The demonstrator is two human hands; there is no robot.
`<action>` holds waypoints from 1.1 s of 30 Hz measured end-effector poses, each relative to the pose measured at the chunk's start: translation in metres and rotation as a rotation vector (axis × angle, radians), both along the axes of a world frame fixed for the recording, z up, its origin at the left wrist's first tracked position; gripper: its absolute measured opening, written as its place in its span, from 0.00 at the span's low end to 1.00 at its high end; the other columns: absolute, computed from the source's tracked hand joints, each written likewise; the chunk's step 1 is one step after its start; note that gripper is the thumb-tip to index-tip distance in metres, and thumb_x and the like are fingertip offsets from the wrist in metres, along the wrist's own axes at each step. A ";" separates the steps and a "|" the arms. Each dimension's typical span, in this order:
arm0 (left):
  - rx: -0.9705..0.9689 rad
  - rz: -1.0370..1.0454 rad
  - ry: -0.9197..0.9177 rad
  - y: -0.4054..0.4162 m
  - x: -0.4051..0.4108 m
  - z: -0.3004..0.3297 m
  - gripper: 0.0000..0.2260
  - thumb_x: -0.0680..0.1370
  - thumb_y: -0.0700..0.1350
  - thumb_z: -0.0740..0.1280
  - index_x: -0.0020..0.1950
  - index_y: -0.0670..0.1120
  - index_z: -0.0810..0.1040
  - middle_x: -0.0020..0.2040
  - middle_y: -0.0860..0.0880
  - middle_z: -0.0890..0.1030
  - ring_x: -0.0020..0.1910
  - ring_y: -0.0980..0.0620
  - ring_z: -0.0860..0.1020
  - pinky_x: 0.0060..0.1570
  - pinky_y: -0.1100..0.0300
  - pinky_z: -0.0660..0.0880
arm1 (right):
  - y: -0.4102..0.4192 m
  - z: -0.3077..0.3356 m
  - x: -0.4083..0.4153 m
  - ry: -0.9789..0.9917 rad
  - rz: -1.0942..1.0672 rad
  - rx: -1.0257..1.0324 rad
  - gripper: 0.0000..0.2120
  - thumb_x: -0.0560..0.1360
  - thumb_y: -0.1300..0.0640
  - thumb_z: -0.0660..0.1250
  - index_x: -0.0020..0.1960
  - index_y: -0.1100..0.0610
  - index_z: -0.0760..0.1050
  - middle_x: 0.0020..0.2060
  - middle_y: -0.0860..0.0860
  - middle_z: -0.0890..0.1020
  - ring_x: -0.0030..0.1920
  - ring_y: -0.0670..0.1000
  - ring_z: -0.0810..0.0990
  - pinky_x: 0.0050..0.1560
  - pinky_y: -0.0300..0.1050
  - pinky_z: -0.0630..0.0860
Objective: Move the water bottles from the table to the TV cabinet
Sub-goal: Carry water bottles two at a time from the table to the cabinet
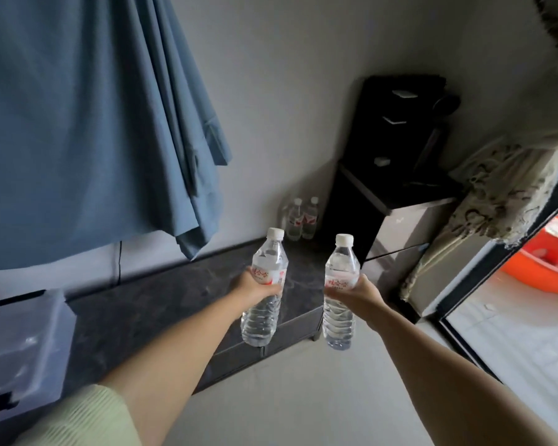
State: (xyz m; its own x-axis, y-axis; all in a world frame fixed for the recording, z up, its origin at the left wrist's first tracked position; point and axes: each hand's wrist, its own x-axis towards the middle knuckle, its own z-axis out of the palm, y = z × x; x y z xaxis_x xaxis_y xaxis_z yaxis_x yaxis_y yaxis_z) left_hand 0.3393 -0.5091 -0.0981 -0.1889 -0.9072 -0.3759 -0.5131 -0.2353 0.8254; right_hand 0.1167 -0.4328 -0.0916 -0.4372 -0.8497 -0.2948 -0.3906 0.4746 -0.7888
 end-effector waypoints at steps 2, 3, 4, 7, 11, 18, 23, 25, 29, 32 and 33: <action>0.009 0.019 -0.020 -0.027 -0.002 -0.006 0.22 0.64 0.49 0.79 0.55 0.46 0.78 0.51 0.47 0.82 0.51 0.48 0.80 0.54 0.55 0.77 | -0.030 -0.008 -0.005 -0.004 0.019 0.026 0.21 0.64 0.49 0.76 0.53 0.55 0.78 0.46 0.54 0.84 0.46 0.53 0.83 0.52 0.52 0.81; 0.019 0.029 -0.014 -0.039 -0.004 -0.010 0.22 0.64 0.49 0.79 0.55 0.47 0.78 0.50 0.47 0.82 0.51 0.48 0.80 0.53 0.57 0.77 | -0.044 -0.013 -0.008 -0.008 0.024 0.033 0.21 0.64 0.49 0.76 0.53 0.55 0.78 0.46 0.54 0.84 0.46 0.54 0.83 0.52 0.53 0.81; 0.031 0.037 -0.008 -0.054 -0.008 -0.015 0.22 0.65 0.48 0.79 0.55 0.46 0.78 0.51 0.47 0.82 0.50 0.48 0.80 0.52 0.57 0.76 | -0.061 -0.019 -0.012 -0.006 0.023 0.041 0.21 0.64 0.49 0.77 0.53 0.55 0.78 0.46 0.54 0.84 0.45 0.53 0.83 0.52 0.53 0.81; 0.068 0.049 0.025 -0.094 -0.021 -0.027 0.21 0.66 0.44 0.78 0.56 0.44 0.78 0.52 0.44 0.83 0.52 0.46 0.81 0.57 0.51 0.77 | -0.106 -0.031 -0.027 0.025 0.034 0.064 0.21 0.62 0.47 0.76 0.52 0.54 0.78 0.44 0.52 0.84 0.44 0.51 0.83 0.47 0.47 0.80; 0.073 0.061 0.028 -0.170 -0.053 -0.048 0.20 0.65 0.43 0.79 0.54 0.45 0.78 0.52 0.44 0.83 0.51 0.46 0.81 0.57 0.48 0.77 | -0.187 -0.055 -0.062 0.038 0.034 0.078 0.24 0.62 0.45 0.77 0.54 0.54 0.77 0.44 0.51 0.84 0.43 0.51 0.82 0.44 0.43 0.77; 0.091 0.080 -0.020 -0.286 -0.106 -0.082 0.21 0.63 0.52 0.79 0.53 0.51 0.78 0.47 0.52 0.83 0.46 0.53 0.81 0.48 0.57 0.78 | -0.306 -0.091 -0.119 0.047 -0.023 0.125 0.26 0.62 0.46 0.79 0.55 0.56 0.75 0.44 0.51 0.83 0.44 0.52 0.83 0.46 0.46 0.79; 0.086 0.107 -0.017 -0.341 -0.137 -0.115 0.17 0.64 0.50 0.79 0.49 0.54 0.77 0.43 0.55 0.81 0.38 0.60 0.78 0.35 0.65 0.70 | -0.365 -0.131 -0.134 -0.022 -0.060 0.156 0.31 0.62 0.46 0.79 0.60 0.55 0.73 0.49 0.52 0.82 0.48 0.53 0.82 0.46 0.43 0.75; 0.088 0.120 -0.007 -0.359 -0.148 -0.134 0.20 0.65 0.49 0.79 0.52 0.55 0.75 0.45 0.54 0.82 0.42 0.56 0.80 0.41 0.62 0.74 | -0.383 -0.148 -0.135 -0.040 -0.073 0.151 0.30 0.63 0.47 0.78 0.61 0.53 0.73 0.49 0.50 0.83 0.47 0.53 0.82 0.46 0.44 0.76; 0.143 0.157 0.026 -0.391 -0.166 -0.179 0.27 0.64 0.50 0.79 0.60 0.50 0.74 0.53 0.49 0.83 0.51 0.48 0.81 0.55 0.51 0.77 | -0.413 -0.188 -0.132 -0.072 -0.169 0.130 0.28 0.64 0.44 0.75 0.61 0.47 0.72 0.47 0.46 0.82 0.48 0.51 0.81 0.47 0.43 0.74; 0.176 0.228 0.051 -0.413 -0.177 -0.217 0.30 0.66 0.47 0.79 0.65 0.49 0.73 0.56 0.47 0.82 0.54 0.46 0.80 0.59 0.49 0.75 | -0.430 -0.225 -0.128 -0.082 -0.221 0.110 0.29 0.65 0.43 0.75 0.63 0.45 0.70 0.49 0.44 0.80 0.51 0.50 0.79 0.48 0.41 0.71; 0.182 0.244 0.049 -0.419 -0.180 -0.228 0.30 0.66 0.47 0.78 0.66 0.48 0.72 0.57 0.46 0.81 0.56 0.45 0.80 0.60 0.48 0.75 | -0.434 -0.237 -0.126 -0.073 -0.225 0.104 0.29 0.66 0.44 0.76 0.63 0.45 0.70 0.51 0.46 0.80 0.52 0.51 0.79 0.48 0.41 0.70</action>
State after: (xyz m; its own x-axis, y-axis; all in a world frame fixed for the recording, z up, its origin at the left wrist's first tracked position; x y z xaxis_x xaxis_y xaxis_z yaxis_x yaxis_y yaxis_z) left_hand 0.1597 -0.9279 -0.3261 0.0042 -0.8467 -0.5321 -0.3843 -0.4926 0.7808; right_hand -0.0095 -0.8673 -0.3285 -0.5864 -0.6965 -0.4135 -0.2096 0.6236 -0.7532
